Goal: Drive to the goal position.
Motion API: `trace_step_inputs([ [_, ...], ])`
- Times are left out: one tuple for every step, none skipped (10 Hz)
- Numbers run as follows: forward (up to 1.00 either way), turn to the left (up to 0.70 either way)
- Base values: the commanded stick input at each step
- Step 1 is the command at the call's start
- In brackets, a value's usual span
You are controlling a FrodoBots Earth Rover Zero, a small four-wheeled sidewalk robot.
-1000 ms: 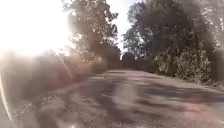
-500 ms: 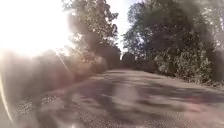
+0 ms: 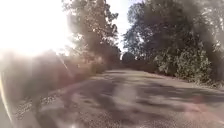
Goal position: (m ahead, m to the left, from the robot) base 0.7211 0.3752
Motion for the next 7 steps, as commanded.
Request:
trace_step_inputs([
  [0.06,0.00],
  [0.05,0.00],
  [0.05,0.00],
  [0.05,0.00],
  [0.06,0.00],
  [0.05,0.00],
  [0.06,0.00],
])
